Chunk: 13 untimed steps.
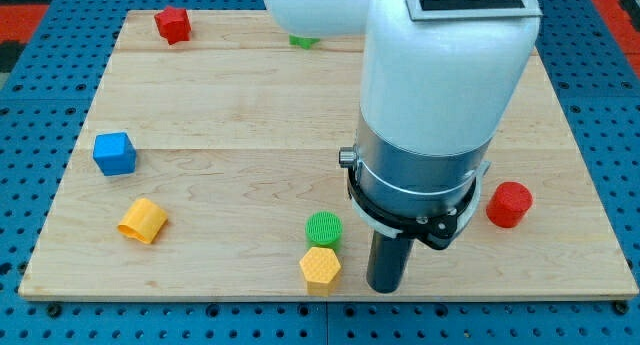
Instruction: Separate the hexagon from the green circle
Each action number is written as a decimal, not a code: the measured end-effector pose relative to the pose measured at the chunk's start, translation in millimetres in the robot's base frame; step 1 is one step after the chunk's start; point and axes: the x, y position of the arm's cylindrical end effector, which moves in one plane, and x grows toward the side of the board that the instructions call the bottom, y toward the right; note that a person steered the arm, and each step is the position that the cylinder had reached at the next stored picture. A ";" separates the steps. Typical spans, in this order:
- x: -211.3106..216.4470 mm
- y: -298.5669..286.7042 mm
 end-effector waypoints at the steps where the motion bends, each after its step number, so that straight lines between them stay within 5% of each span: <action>1: 5.6 1.4; 4: 11.4 -19.1; 7: 8.3 -190.4; 10: -13.7 -143.5; 12: -11.9 -33.7; 13: -12.7 -55.2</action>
